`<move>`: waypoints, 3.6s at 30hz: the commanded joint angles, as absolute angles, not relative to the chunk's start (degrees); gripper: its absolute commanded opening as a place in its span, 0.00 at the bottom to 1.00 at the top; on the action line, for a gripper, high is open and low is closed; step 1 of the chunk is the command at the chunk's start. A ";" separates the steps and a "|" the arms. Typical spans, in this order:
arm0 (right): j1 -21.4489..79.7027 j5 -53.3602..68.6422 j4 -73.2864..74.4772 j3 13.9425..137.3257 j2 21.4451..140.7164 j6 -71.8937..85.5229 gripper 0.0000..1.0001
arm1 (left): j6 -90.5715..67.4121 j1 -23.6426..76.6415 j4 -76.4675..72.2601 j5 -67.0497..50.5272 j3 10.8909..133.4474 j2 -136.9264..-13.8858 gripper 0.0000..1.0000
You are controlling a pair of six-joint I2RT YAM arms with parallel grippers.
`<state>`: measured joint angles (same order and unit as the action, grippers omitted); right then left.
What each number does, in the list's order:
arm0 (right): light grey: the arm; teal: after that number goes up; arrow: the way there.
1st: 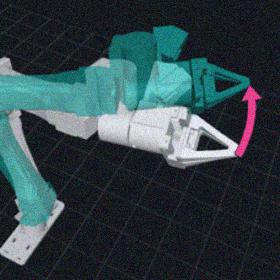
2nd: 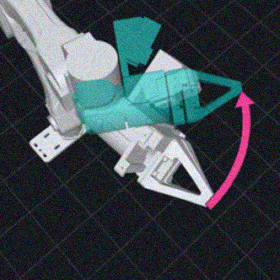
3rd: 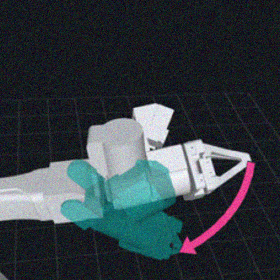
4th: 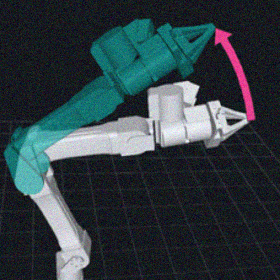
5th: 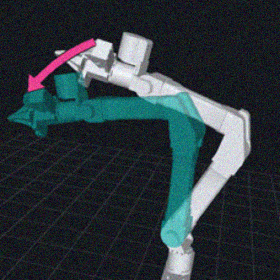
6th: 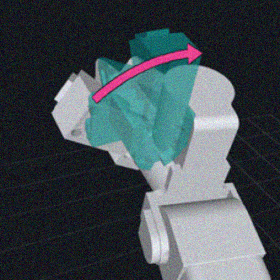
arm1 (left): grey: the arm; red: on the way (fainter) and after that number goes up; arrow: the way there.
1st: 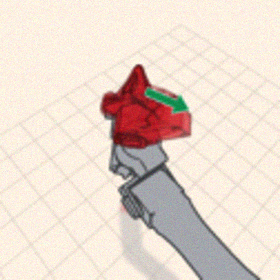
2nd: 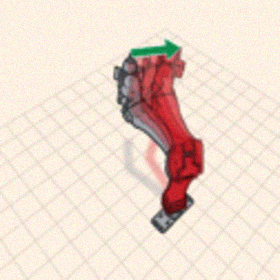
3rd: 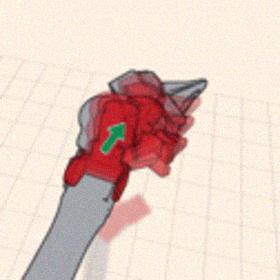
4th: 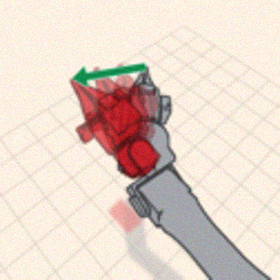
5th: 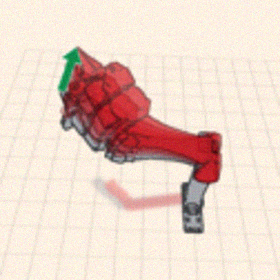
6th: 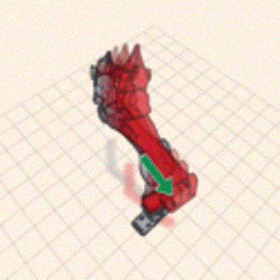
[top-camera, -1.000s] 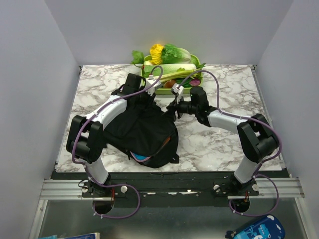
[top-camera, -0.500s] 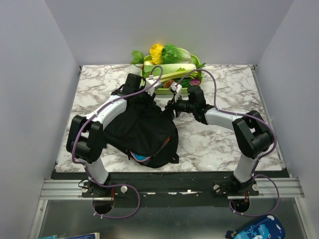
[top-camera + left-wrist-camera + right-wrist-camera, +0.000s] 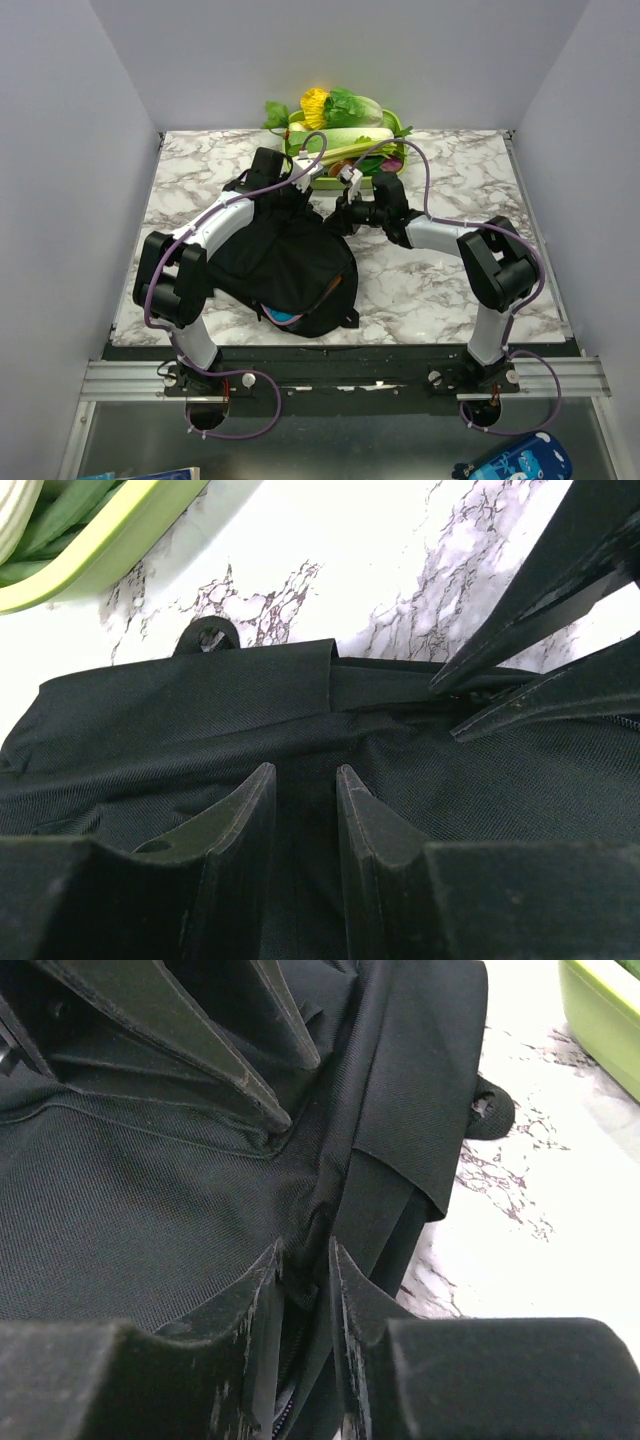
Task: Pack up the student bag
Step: Zip the student bag at the center of the board.
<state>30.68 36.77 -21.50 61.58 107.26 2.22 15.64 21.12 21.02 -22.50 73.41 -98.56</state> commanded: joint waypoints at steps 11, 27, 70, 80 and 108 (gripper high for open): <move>29.97 34.46 -24.78 61.96 106.88 5.97 0.01 | 16.79 20.30 21.53 -20.21 72.60 -96.42 0.38; 26.90 30.75 -27.42 56.52 102.04 10.81 0.01 | 21.96 22.23 27.76 -29.61 82.26 -102.56 0.77; 24.70 20.13 -21.45 56.25 96.15 13.45 0.01 | 27.16 18.65 35.42 -28.13 96.16 -118.39 0.00; 24.70 16.35 -16.17 57.13 92.99 13.89 0.01 | 25.93 13.63 33.40 -23.29 86.40 -111.01 0.00; 25.93 25.66 -10.99 67.67 100.19 18.46 0.01 | 19.86 2.28 31.90 -18.87 59.32 -84.21 0.29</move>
